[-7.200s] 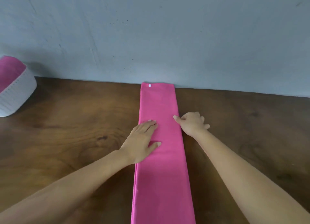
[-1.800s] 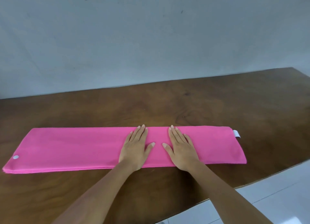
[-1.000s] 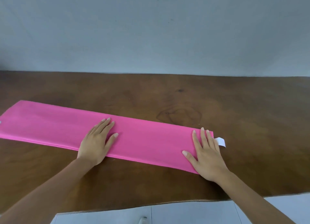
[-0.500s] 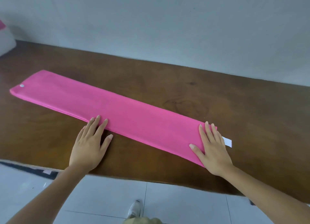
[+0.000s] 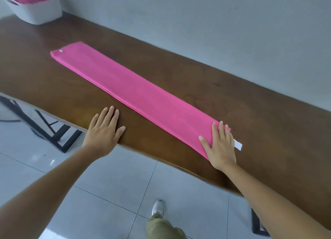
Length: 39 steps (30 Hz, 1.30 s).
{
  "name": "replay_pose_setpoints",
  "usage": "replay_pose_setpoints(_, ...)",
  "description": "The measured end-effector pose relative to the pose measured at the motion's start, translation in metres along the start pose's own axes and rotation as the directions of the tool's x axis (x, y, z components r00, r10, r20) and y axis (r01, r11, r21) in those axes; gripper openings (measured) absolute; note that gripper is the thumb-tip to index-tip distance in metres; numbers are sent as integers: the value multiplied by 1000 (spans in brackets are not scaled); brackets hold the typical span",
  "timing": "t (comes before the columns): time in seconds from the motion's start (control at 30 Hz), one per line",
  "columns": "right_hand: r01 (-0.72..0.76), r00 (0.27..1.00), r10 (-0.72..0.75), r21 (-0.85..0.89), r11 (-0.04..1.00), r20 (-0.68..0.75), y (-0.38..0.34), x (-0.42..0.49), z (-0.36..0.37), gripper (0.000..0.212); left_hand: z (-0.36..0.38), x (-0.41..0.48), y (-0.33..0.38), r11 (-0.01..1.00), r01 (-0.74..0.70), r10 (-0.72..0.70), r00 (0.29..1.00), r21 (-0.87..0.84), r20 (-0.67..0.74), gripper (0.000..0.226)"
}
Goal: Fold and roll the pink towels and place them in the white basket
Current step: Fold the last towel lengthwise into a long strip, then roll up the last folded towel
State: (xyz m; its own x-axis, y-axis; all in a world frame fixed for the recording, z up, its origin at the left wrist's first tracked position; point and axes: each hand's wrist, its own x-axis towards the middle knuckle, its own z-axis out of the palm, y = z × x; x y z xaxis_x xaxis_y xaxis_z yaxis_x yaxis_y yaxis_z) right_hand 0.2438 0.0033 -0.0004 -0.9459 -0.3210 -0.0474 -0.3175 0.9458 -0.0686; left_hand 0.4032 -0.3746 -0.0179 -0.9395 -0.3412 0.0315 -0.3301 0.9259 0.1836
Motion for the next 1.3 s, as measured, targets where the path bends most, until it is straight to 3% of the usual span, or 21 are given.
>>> replay_pose_setpoints(0.27,21,1000,-21,2,1000,-13,2,-1,0,100,-7,-35,53,965,224,-219,975,-137,46,66)
replay_pose_setpoints(0.47,74,997,-73,73,995,-8,7,4,1,100,-9,-37,107,913,320,-331,944,-255,-2,62)
replay_pose_setpoints(0.67,266,960,-274,121,956,56,39,12,-11,81,0,-38,202,917,255,-304,945,-306,-124,47)
replay_pose_setpoints(0.77,420,900,-431,135,897,65,71,23,-20,74,6,-31,249,925,189,-266,942,-329,-207,38)
replay_pose_setpoints(0.87,522,831,-551,240,819,75,106,36,-27,72,11,-28,294,930,155,-231,952,-333,-202,41)
replay_pose_setpoints(1.07,498,841,-540,446,743,-40,160,52,-27,64,24,-27,355,961,98,-137,981,-258,-140,45)
replay_pose_setpoints(1.17,503,830,-558,462,730,-22,171,58,-26,54,30,-28,367,981,55,-78,990,-187,-121,39)
replay_pose_setpoints(1.3,420,837,-543,552,720,71,161,59,-30,42,31,-28,374,974,87,-118,983,-207,-143,27)
